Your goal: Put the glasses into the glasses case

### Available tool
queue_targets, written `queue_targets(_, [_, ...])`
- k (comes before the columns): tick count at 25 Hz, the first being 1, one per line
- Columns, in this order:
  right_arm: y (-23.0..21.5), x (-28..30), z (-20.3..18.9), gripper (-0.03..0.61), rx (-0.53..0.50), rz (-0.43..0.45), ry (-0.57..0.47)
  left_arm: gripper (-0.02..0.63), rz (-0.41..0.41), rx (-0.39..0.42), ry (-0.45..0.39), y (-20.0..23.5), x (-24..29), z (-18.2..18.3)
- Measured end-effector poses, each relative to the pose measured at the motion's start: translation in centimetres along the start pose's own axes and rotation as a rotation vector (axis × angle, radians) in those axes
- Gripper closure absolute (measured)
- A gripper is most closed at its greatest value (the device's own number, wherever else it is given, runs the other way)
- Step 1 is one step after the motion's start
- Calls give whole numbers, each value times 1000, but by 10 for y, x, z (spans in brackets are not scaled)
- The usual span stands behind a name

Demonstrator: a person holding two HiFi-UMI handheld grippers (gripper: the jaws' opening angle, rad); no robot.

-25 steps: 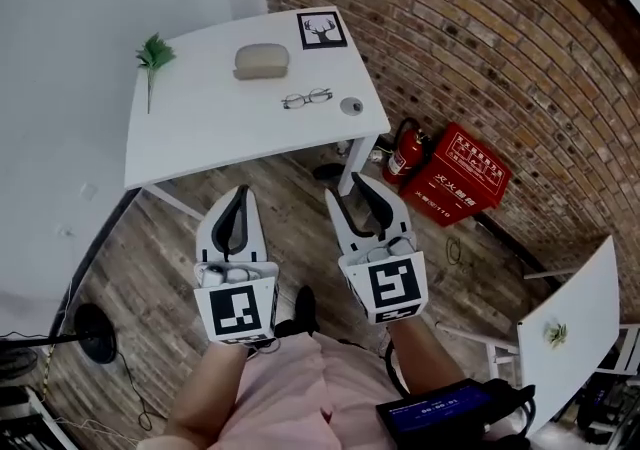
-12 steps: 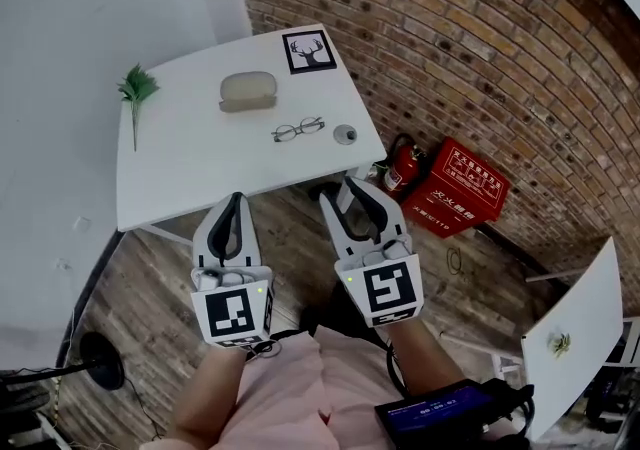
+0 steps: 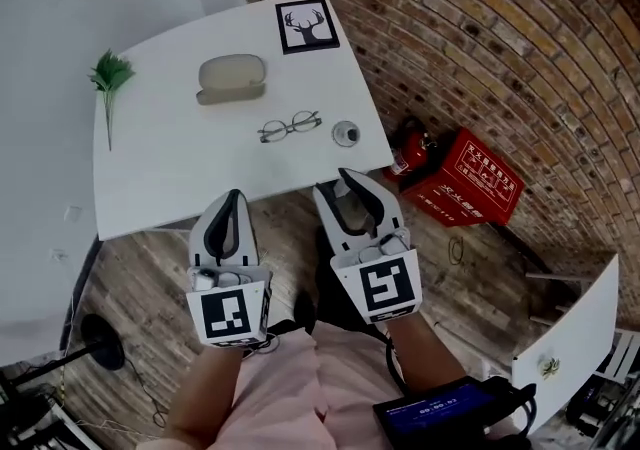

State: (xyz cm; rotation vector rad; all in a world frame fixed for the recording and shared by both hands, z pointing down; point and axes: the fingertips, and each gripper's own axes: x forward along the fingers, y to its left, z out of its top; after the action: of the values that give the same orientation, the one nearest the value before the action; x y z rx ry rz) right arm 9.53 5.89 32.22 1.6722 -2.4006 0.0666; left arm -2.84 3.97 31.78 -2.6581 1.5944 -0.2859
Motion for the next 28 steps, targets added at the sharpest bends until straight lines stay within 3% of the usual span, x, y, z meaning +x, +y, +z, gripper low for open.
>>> queue_targets(4, [-27, 40, -12, 434, -4, 70, 18, 607, 33, -14, 57, 2, 47, -7])
queue_targets(11, [-72, 108, -4, 440, -4, 164, 9, 607, 109, 17, 74, 25, 115, 9])
queue_targets(22, [-93, 167, 61, 442, -101, 264, -88, 607, 228, 1, 12, 70, 141, 51])
queue_targets(28, [-90, 194, 56, 440, -162, 326, -47, 607, 251, -47, 9, 96, 156, 42])
